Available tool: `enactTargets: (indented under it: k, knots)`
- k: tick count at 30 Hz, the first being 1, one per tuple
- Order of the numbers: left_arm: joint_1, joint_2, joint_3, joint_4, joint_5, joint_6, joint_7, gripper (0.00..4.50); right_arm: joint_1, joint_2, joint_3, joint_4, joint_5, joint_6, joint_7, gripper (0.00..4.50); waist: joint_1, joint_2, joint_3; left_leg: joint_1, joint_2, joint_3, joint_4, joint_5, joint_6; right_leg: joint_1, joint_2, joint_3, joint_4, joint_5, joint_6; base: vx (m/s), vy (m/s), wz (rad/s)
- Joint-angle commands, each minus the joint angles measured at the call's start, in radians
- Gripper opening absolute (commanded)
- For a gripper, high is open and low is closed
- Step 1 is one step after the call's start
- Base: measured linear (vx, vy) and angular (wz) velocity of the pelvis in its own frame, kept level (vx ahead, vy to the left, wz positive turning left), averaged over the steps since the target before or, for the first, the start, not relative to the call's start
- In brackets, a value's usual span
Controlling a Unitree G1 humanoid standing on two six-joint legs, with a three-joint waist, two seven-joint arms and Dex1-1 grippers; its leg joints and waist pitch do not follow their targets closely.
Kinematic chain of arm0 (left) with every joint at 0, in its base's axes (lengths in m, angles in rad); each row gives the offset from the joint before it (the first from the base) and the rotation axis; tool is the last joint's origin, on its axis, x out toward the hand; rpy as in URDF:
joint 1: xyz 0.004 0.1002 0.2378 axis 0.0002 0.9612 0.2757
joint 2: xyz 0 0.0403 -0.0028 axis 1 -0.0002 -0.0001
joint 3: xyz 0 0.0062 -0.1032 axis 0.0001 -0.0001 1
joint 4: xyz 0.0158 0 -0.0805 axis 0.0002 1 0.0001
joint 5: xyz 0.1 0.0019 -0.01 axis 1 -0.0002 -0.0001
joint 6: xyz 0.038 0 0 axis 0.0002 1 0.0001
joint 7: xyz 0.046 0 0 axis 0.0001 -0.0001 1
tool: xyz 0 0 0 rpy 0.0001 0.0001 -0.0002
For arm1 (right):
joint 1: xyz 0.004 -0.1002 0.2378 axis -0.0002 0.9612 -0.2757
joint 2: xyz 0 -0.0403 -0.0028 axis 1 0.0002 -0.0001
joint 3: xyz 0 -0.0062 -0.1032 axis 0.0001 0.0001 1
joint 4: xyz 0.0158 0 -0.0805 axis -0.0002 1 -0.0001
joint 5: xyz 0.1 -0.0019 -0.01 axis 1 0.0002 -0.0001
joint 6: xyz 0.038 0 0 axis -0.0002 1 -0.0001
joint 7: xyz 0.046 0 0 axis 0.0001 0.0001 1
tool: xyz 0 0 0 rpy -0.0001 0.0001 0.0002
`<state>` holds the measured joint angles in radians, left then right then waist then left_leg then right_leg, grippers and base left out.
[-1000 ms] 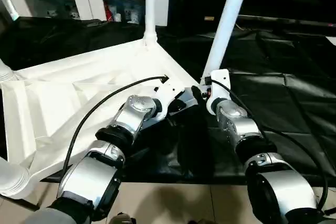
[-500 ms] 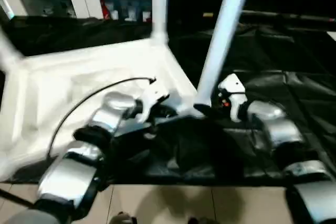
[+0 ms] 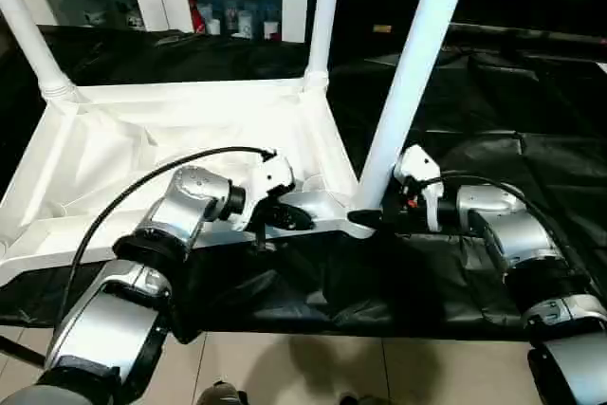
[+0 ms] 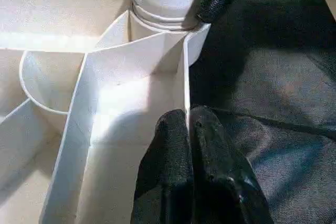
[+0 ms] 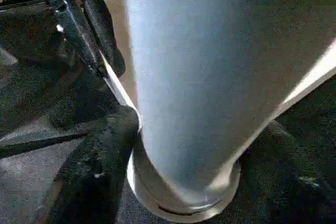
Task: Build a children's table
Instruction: Rotate leg to tighten
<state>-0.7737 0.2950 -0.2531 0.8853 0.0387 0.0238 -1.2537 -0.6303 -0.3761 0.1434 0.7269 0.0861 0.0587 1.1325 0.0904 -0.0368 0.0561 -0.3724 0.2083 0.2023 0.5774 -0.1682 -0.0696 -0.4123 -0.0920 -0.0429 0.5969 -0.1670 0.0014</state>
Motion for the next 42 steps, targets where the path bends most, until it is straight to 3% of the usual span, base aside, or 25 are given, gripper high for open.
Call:
enactTargets:
  k: [1, 2, 3, 5, 6, 10, 11, 13, 15, 16, 17, 19, 23, 24, 25, 32, 33, 34, 37, 42]
  knots:
    - [0.009, -0.008, 0.010, -0.003, 0.002, 0.008, 0.040, 0.00, 0.016, 0.022, 0.003, -0.011, 0.011, 0.017, -0.004, 2.56, 0.005, 0.001, -0.068, 0.016, 0.026, -0.007, -0.063, -0.222, 0.046, 0.047, -0.046, 0.027, -0.056, -0.188, -0.251, 0.000, 0.000, 0.00]
    - [0.008, -0.009, 0.014, -0.003, 0.001, 0.011, 0.047, 0.00, 0.020, 0.028, 0.000, -0.012, 0.012, 0.020, -0.014, 2.56, 0.004, -0.001, -0.068, 0.016, 0.026, -0.006, -0.063, -0.224, 0.045, 0.047, -0.046, 0.027, -0.058, -0.185, -0.252, 0.000, 0.000, 0.00]
    - [0.004, -0.014, 0.022, 0.004, 0.000, 0.012, 0.073, 0.00, 0.025, 0.040, -0.008, -0.008, 0.015, 0.031, -0.043, 2.45, 0.004, 0.005, -0.069, 0.017, 0.026, -0.007, -0.064, -0.227, 0.040, 0.047, -0.045, 0.027, -0.056, -0.180, -0.253, 0.000, 0.000, 0.00]
    - [-0.007, -0.026, 0.036, 0.021, 0.002, 0.018, 0.131, 0.00, 0.030, 0.064, -0.024, 0.010, 0.013, 0.058, -0.116, 2.40, 0.001, 0.002, -0.068, 0.017, 0.025, -0.008, -0.065, -0.242, 0.034, 0.047, -0.044, 0.026, -0.058, -0.189, -0.251, 0.000, 0.000, 0.00]
    - [-0.012, -0.033, 0.041, 0.031, 0.004, 0.018, 0.160, 0.00, 0.031, 0.076, -0.031, 0.022, 0.008, 0.067, -0.156, 2.28, -0.002, 0.009, -0.066, 0.019, 0.024, -0.008, -0.067, -0.256, 0.024, 0.044, -0.044, 0.028, -0.062, -0.201, -0.249, 0.000, 0.000, 0.00]
    - [-0.047, -0.088, 0.067, 0.090, 0.022, 0.040, 0.360, 0.00, 0.034, 0.161, -0.097, 0.092, 0.005, 0.114, -0.422, 2.14, -0.007, 0.008, -0.062, 0.028, 0.020, -0.013, -0.071, -0.327, -0.012, 0.037, -0.047, 0.029, -0.078, -0.334, -0.211, 0.000, 0.000, 0.00]
    - [-0.058, -0.110, 0.076, 0.107, 0.022, 0.052, 0.419, 0.00, 0.030, 0.188, -0.123, 0.115, 0.009, 0.127, -0.513, 2.09, -0.011, 0.014, -0.061, 0.030, 0.019, -0.015, -0.074, -0.342, -0.025, 0.035, -0.047, 0.029, -0.083, -0.364, -0.200, 0.000, 0.000, 0.00]
    - [-0.072, -0.140, 0.087, 0.128, 0.023, 0.064, 0.496, 0.00, 0.021, 0.227, -0.162, 0.148, 0.016, 0.141, -0.639, 2.07, -0.015, 0.015, -0.062, 0.033, 0.018, -0.018, -0.075, -0.368, -0.039, 0.032, -0.045, 0.027, -0.086, -0.404, -0.182, 0.000, 0.000, 0.00]
    - [-0.095, -0.193, 0.091, 0.155, 0.031, 0.076, 0.610, 0.00, -0.006, 0.294, -0.209, 0.198, 0.025, 0.146, -0.829, 2.06, -0.022, 0.028, -0.061, 0.036, 0.018, -0.021, -0.078, -0.393, -0.051, 0.027, -0.043, 0.027, -0.089, -0.410, -0.175, 0.000, 0.000, 0.00]
    - [-0.102, -0.212, 0.093, 0.160, 0.031, 0.080, 0.636, 0.00, -0.018, 0.317, -0.216, 0.211, 0.026, 0.141, -0.878, 2.05, -0.024, 0.031, -0.062, 0.037, 0.016, -0.021, -0.078, -0.402, -0.052, 0.027, -0.041, 0.026, -0.092, -0.409, -0.172, 0.000, 0.000, 0.00]
    - [-0.106, -0.222, 0.093, 0.162, 0.030, 0.082, 0.648, 0.00, -0.026, 0.329, -0.219, 0.217, 0.026, 0.137, -0.902, 2.04, -0.027, 0.025, -0.064, 0.035, 0.013, -0.020, -0.077, -0.409, -0.043, 0.029, -0.039, 0.025, -0.095, -0.404, -0.165, 0.000, 0.000, 0.00]
    - [-0.121, -0.256, 0.083, 0.182, 0.044, 0.069, 0.679, 0.00, -0.065, 0.372, -0.222, 0.246, 0.016, 0.122, -0.969, 2.04, -0.028, 0.026, -0.065, 0.035, 0.012, -0.019, -0.076, -0.407, -0.036, 0.027, -0.039, 0.027, -0.096, -0.396, -0.164, 0.000, 0.000, 0.00]
    - [-0.127, -0.266, 0.077, 0.186, 0.053, 0.053, 0.666, 0.00, -0.092, 0.397, -0.183, 0.259, -0.020, 0.086, -0.941, 2.04, -0.032, 0.023, -0.066, 0.025, 0.011, -0.019, -0.077, -0.383, -0.019, 0.032, -0.040, 0.026, -0.095, -0.368, -0.160, 0.000, 0.000, 0.00]
    - [-0.128, -0.263, 0.077, 0.187, 0.051, 0.048, 0.655, 0.00, -0.097, 0.400, -0.179, 0.259, -0.023, 0.073, -0.927, 2.59, -0.033, 0.013, -0.067, 0.022, 0.012, -0.018, -0.077, -0.378, -0.014, 0.034, -0.040, 0.025, -0.094, -0.369, -0.158, 0.000, 0.000, 0.00]
    - [-0.129, -0.259, 0.076, 0.189, 0.050, 0.043, 0.648, 0.00, -0.102, 0.402, -0.178, 0.260, -0.024, 0.066, -0.917, 2.72, -0.030, 0.017, -0.068, 0.023, 0.013, -0.019, -0.077, -0.364, -0.008, 0.035, -0.043, 0.026, -0.092, -0.365, -0.159, 0.000, 0.000, 0.00]
    - [-0.102, -0.182, 0.070, 0.170, 0.037, -0.010, 0.489, 0.00, -0.103, 0.307, -0.104, 0.218, -0.051, -0.003, -0.669, 2.92, -0.041, 0.005, -0.067, 0.012, 0.013, -0.019, -0.077, -0.339, 0.018, 0.041, -0.046, 0.024, -0.092, -0.385, -0.155, 0.000, 0.000, 0.00]
    - [-0.094, -0.170, 0.069, 0.163, 0.034, -0.015, 0.464, 0.00, -0.098, 0.288, -0.098, 0.208, -0.053, -0.010, -0.627, 2.92, -0.042, -0.008, -0.068, 0.009, 0.013, -0.016, -0.074, -0.317, 0.031, 0.044, -0.047, 0.025, -0.091, -0.361, -0.160, 0.000, 0.000, 0.00]
    - [-0.086, -0.159, 0.069, 0.153, 0.030, -0.019, 0.437, 0.00, -0.093, 0.269, -0.093, 0.195, -0.052, -0.017, -0.584, 2.92, -0.039, -0.003, -0.069, 0.007, 0.014, -0.018, -0.073, -0.301, 0.035, 0.046, -0.049, 0.025, -0.086, -0.347, -0.166, 0.000, 0.000, 0.00]
    - [-0.051, -0.120, 0.061, 0.111, 0.012, -0.041, 0.321, 0.00, -0.087, 0.200, -0.087, 0.173, -0.050, -0.059, -0.463, 2.92, -0.034, -0.011, -0.074, 0.004, 0.017, -0.012, -0.065, -0.207, 0.070, 0.052, -0.050, 0.025, -0.069, -0.211, -0.214, 0.000, 0.000, 0.00]
    - [0.012, -0.065, 0.030, 0.016, -0.018, -0.014, 0.127, 0.00, -0.072, 0.112, -0.069, 0.149, -0.030, -0.117, -0.257, 2.92, -0.021, -0.002, -0.077, 0.008, 0.023, -0.005, -0.055, -0.113, 0.128, 0.054, -0.042, 0.022, -0.043, -0.020, -0.295, 0.000, 0.000, 0.00]
